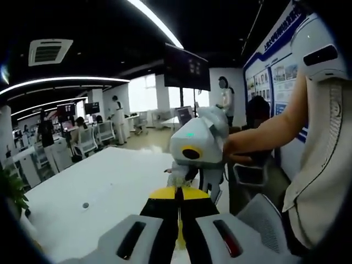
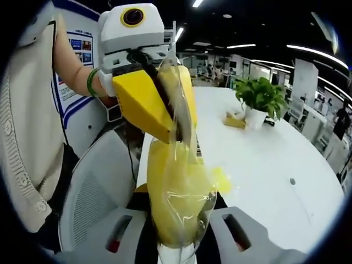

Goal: Compare the silicone blocks by pressing each to a similar depth, holding the contact briefly, and releasing to observe deformation and rebound differences across the visible hardness samples.

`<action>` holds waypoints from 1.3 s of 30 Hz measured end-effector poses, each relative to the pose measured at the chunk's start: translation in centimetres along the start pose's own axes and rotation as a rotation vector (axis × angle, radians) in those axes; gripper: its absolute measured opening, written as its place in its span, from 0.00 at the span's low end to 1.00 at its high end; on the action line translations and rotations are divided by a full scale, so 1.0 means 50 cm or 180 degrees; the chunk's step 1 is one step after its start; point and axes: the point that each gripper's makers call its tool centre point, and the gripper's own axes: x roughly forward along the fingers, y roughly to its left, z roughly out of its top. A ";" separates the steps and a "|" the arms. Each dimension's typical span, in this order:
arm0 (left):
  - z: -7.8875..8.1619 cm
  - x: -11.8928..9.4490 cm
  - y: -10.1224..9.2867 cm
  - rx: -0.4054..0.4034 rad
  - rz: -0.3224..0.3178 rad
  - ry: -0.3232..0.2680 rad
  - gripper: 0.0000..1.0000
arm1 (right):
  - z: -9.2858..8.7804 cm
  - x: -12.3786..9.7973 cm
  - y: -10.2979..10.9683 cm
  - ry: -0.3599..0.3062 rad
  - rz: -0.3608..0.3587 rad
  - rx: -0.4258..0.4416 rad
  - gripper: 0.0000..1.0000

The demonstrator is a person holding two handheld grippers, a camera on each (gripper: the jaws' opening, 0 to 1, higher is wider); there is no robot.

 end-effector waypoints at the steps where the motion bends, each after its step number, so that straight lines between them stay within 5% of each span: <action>1: -0.001 0.000 0.000 0.0003 0.0001 0.0004 0.00 | 0.000 0.000 -0.001 -0.0002 -0.0009 -0.0012 0.12; 20: -0.013 0.010 -0.005 0.0189 0.0047 0.0078 0.00 | -0.015 0.001 0.003 0.0029 0.0054 0.0040 0.13; 39: 0.004 0.013 -0.007 -0.0013 0.0085 -0.0025 0.00 | -0.009 -0.016 0.007 0.0012 -0.0022 0.0027 0.18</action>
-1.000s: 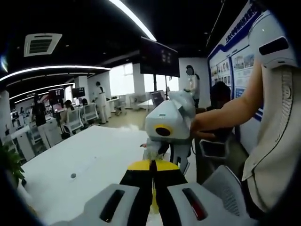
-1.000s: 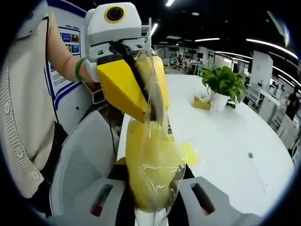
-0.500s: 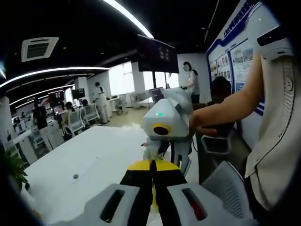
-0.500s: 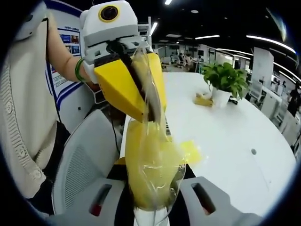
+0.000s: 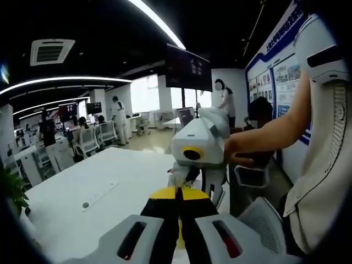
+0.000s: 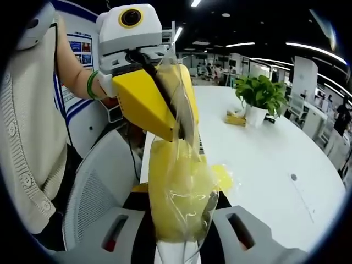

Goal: Compare the silicone blocks by pressing each to a similar depth, holding the contact briefly, and releasing to observe deformation and rebound differences across the visible hardness samples.

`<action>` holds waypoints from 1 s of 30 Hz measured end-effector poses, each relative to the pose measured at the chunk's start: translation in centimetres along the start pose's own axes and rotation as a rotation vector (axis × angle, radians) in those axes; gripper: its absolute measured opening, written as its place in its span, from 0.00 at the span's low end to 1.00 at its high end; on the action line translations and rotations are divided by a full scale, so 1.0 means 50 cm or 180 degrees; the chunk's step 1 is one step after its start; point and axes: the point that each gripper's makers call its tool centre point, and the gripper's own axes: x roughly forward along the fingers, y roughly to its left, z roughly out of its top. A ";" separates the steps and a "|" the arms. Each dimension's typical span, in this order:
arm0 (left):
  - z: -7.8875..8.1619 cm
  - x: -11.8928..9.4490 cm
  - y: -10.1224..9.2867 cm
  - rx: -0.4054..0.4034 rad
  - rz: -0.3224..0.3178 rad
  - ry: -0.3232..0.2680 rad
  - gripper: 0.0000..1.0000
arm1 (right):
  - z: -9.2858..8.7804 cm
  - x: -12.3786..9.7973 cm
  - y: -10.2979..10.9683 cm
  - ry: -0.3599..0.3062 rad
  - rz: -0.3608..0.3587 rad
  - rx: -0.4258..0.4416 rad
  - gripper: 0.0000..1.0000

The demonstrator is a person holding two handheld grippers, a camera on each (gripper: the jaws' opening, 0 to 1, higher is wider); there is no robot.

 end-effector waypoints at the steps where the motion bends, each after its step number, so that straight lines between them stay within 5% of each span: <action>1: 0.001 0.000 0.000 -0.0002 -0.0002 -0.0006 0.00 | 0.000 -0.001 -0.001 -0.0005 -0.0011 -0.0013 0.19; 30: 0.016 0.004 -0.003 -0.0142 -0.0023 -0.0071 0.00 | 0.009 -0.013 -0.011 -0.0127 -0.0135 -0.0002 0.27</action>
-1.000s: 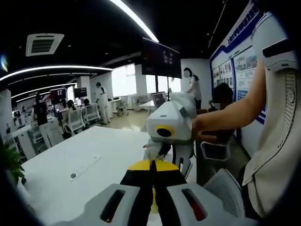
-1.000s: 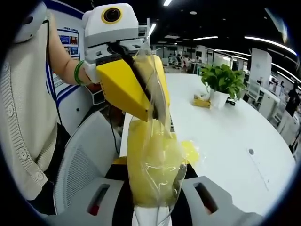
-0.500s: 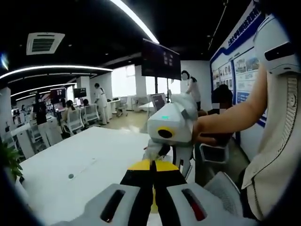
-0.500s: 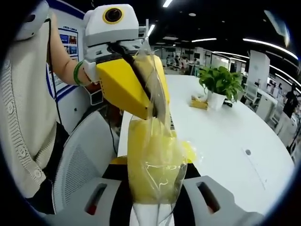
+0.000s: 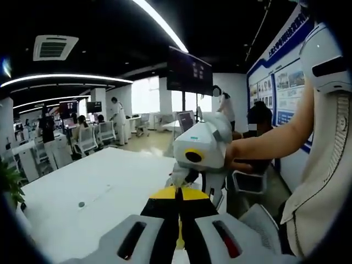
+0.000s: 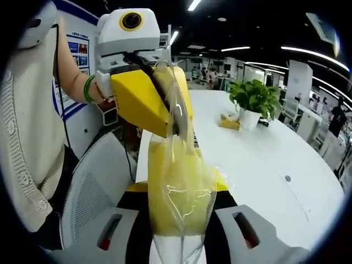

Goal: Compare the silicone blocks by pressing each to a similar depth, holding the contact briefly, and releasing to observe deformation and rebound differences across the visible hardness samples.

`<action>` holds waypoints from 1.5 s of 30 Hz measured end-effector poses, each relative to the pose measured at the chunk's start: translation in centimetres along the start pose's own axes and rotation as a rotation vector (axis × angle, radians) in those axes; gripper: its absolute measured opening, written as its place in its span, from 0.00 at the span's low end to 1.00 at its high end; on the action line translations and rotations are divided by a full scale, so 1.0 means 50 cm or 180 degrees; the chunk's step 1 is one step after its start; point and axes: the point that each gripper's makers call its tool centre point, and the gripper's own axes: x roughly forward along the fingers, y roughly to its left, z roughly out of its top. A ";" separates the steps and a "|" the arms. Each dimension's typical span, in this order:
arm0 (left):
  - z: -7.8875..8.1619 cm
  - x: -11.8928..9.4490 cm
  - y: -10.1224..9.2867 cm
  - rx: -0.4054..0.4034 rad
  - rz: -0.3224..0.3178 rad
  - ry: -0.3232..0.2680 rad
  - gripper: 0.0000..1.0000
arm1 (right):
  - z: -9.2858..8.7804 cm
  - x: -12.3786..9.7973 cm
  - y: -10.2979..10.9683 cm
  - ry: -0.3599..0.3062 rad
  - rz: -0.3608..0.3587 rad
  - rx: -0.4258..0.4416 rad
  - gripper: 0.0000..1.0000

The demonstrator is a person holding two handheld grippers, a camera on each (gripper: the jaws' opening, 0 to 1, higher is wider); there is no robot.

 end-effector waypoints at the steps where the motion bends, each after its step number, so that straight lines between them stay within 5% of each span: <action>1: 0.000 0.000 0.000 -0.0002 0.0002 0.0000 0.00 | 0.000 0.000 0.000 -0.0002 0.0000 -0.0003 0.27; 21: -0.004 0.008 0.008 -0.0195 0.0013 -0.0023 0.00 | -0.006 -0.001 -0.009 -0.0068 -0.0075 0.0021 0.33; 32: -0.012 0.010 0.004 -0.0328 0.0029 -0.0043 0.00 | 0.001 -0.001 -0.007 -0.0153 -0.0118 0.0131 0.51; 40: -0.027 0.014 0.017 -0.0390 0.0069 -0.0009 0.00 | 0.000 -0.038 -0.023 -0.0271 -0.0411 0.0200 0.63; 45: -0.048 0.024 0.032 -0.0488 0.0114 0.0040 0.00 | -0.013 -0.076 -0.033 -0.0320 -0.0781 0.0255 0.70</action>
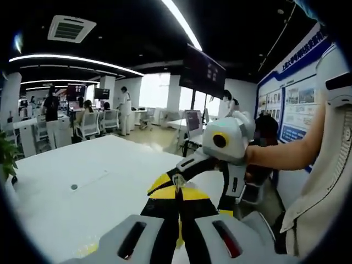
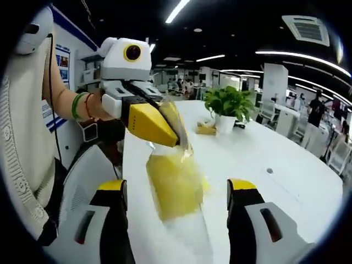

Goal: Compare the silicone blocks by pressing each to a similar depth, holding the contact briefly, and releasing to observe deformation and rebound differences across the visible hardness samples.

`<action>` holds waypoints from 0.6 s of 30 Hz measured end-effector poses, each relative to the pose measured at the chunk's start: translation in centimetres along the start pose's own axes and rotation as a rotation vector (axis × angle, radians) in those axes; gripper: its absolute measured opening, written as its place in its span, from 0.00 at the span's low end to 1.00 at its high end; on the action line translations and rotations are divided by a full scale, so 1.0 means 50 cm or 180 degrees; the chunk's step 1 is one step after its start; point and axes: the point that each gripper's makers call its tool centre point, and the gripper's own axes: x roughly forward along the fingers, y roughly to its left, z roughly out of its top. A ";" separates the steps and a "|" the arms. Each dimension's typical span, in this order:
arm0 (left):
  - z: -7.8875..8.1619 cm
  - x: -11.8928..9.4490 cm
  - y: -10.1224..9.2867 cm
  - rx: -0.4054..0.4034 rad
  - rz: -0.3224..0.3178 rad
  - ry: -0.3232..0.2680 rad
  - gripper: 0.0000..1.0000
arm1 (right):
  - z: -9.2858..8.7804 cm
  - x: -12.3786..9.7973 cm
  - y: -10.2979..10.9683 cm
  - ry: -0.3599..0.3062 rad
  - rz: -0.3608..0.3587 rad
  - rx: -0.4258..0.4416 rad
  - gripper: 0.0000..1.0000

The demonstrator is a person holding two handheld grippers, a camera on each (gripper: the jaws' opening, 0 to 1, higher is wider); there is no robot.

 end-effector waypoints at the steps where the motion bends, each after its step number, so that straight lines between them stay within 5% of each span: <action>1: -0.008 0.004 0.005 -0.0161 0.0015 0.0036 0.00 | 0.001 -0.011 -0.001 -0.0050 -0.0077 -0.0001 0.71; 6: -0.031 0.027 0.028 -0.0201 0.0111 0.0100 0.00 | 0.001 -0.055 -0.006 -0.0330 -0.0407 0.0254 0.82; 11: -0.079 0.062 0.050 -0.0264 0.0167 0.0225 0.00 | -0.035 -0.105 -0.017 -0.0518 -0.0879 0.0571 0.91; 18: -0.148 0.116 0.073 -0.0474 0.0180 0.0334 0.00 | -0.125 -0.163 0.003 -0.0390 -0.1139 0.0960 0.86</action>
